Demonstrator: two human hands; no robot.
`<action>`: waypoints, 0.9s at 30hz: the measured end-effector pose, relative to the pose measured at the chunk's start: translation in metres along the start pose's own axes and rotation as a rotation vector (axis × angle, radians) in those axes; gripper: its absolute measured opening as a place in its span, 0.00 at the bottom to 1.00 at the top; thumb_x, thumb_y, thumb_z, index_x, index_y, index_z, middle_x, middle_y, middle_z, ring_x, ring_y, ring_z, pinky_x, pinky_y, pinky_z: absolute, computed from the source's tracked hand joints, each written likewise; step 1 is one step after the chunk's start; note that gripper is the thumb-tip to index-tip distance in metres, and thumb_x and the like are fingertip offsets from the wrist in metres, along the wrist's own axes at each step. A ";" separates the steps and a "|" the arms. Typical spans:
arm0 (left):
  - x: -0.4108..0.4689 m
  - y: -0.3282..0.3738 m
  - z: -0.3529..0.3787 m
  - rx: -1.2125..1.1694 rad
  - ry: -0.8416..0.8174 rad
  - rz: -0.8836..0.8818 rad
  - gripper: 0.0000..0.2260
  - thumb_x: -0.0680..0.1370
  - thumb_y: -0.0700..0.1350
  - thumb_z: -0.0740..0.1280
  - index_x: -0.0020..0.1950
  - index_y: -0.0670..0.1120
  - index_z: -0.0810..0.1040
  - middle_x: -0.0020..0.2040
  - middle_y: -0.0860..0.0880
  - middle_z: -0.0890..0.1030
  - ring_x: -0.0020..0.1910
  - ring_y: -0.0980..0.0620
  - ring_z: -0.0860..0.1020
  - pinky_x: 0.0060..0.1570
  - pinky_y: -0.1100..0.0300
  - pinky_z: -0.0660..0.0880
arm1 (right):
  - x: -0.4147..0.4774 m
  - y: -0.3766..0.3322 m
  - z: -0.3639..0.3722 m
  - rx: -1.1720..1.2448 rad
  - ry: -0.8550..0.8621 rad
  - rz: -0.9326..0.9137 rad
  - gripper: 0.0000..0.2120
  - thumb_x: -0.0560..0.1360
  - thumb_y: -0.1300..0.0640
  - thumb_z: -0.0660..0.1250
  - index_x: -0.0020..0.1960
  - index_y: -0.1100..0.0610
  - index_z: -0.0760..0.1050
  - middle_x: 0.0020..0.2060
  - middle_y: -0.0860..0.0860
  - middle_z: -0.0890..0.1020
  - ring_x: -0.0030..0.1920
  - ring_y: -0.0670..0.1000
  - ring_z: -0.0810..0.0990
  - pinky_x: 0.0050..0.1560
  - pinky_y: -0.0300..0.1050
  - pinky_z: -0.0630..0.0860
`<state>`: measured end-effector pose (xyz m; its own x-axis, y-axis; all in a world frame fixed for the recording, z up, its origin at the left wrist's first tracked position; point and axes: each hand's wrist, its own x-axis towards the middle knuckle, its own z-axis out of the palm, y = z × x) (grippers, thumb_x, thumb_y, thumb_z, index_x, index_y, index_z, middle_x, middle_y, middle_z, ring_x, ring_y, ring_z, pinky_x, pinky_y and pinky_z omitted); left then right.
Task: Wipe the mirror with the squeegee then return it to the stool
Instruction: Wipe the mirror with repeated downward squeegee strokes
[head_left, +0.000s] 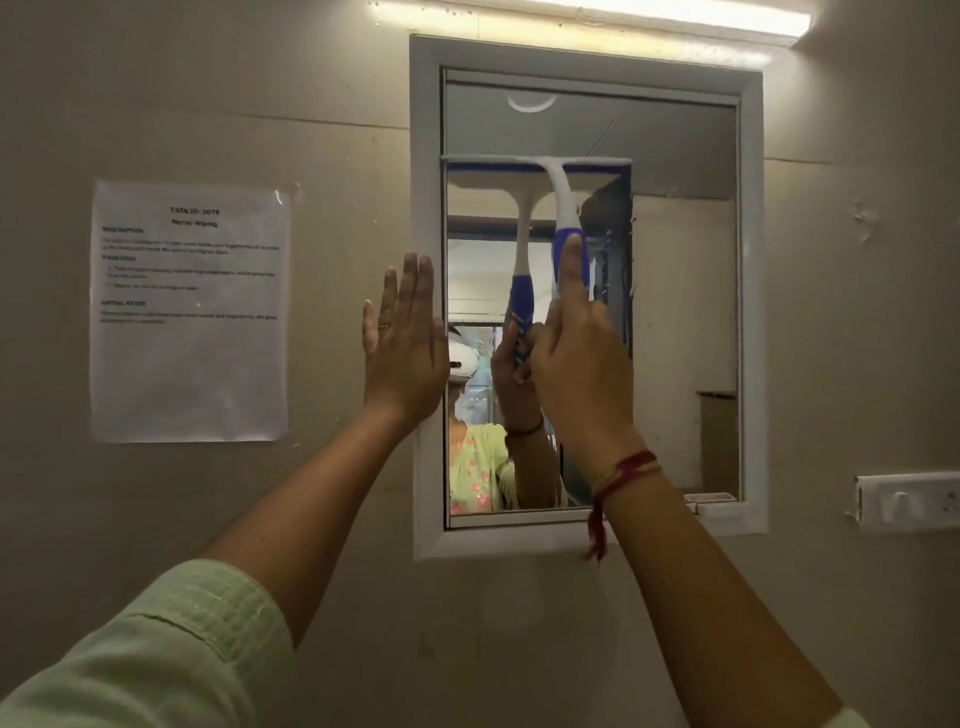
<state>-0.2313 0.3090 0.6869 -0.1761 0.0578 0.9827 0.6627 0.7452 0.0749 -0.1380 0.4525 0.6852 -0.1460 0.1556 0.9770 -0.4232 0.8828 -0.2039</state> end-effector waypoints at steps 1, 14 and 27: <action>0.000 0.000 0.000 -0.004 0.002 0.004 0.24 0.80 0.48 0.46 0.75 0.47 0.46 0.77 0.47 0.48 0.76 0.49 0.45 0.73 0.43 0.43 | -0.009 0.003 0.001 -0.006 -0.007 0.002 0.30 0.78 0.55 0.53 0.75 0.51 0.41 0.43 0.60 0.75 0.36 0.52 0.75 0.40 0.52 0.78; 0.000 0.001 -0.002 -0.008 0.003 -0.001 0.24 0.79 0.47 0.46 0.75 0.47 0.47 0.77 0.46 0.49 0.76 0.49 0.46 0.73 0.43 0.44 | -0.001 -0.002 0.003 -0.002 0.010 0.011 0.32 0.78 0.57 0.57 0.73 0.51 0.40 0.44 0.61 0.75 0.38 0.52 0.75 0.42 0.48 0.77; 0.000 -0.002 0.000 -0.005 0.012 0.015 0.24 0.80 0.48 0.47 0.75 0.47 0.48 0.77 0.46 0.50 0.76 0.48 0.46 0.73 0.42 0.45 | -0.006 -0.001 0.011 0.008 0.051 0.012 0.33 0.78 0.58 0.58 0.70 0.47 0.37 0.45 0.61 0.75 0.38 0.52 0.76 0.42 0.47 0.76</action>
<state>-0.2327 0.3080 0.6863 -0.1576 0.0605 0.9857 0.6687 0.7410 0.0614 -0.1468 0.4461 0.6783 -0.1052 0.1891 0.9763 -0.4289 0.8771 -0.2162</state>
